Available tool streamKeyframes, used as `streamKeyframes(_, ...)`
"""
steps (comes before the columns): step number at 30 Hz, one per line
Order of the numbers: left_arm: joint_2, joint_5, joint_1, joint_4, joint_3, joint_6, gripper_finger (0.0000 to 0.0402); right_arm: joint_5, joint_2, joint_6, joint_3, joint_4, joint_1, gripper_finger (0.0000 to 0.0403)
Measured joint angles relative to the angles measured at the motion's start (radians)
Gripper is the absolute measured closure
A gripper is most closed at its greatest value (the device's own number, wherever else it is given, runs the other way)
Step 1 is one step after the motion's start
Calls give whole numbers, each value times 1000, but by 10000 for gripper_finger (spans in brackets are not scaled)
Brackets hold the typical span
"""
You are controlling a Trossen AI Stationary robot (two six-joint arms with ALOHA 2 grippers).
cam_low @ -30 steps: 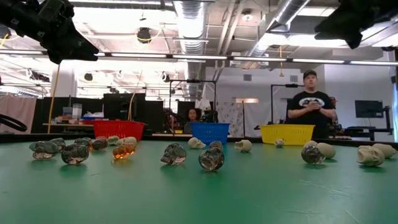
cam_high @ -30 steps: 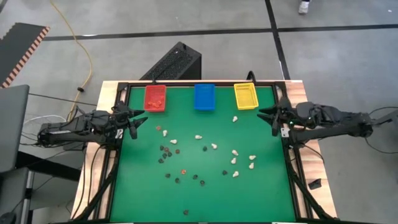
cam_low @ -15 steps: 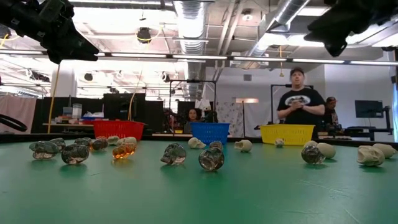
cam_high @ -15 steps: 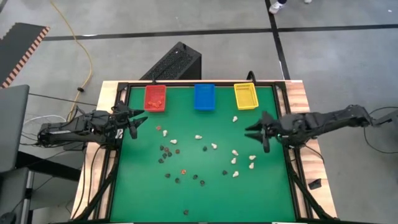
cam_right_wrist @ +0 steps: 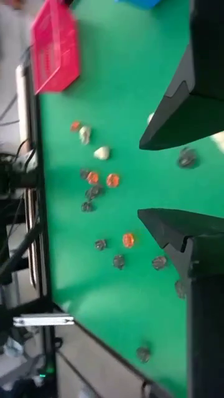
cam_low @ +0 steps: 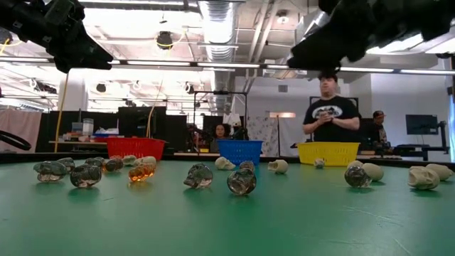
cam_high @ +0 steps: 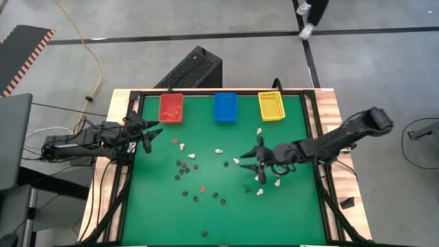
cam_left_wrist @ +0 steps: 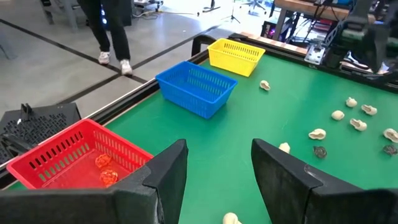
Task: Sort Halloween decoration
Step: Put the orange pumpkin toy into the red bin
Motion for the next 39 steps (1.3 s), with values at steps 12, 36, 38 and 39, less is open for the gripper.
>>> streamKeyframes(12, 0, 0, 0, 0, 0, 0, 233, 3, 517, -68, 138, 438, -29, 177)
streamKeyframes(36, 0, 0, 0, 0, 0, 0, 233, -145, 986, -176, 780, 44, -147, 177)
streamKeyframes(38, 0, 1, 0, -1, 0, 0, 233, -146, 986, -177, 781, 36, -151, 177)
streamKeyframes(39, 0, 1, 0, 0, 0, 1, 233, -146, 985, -178, 782, 29, -155, 177)
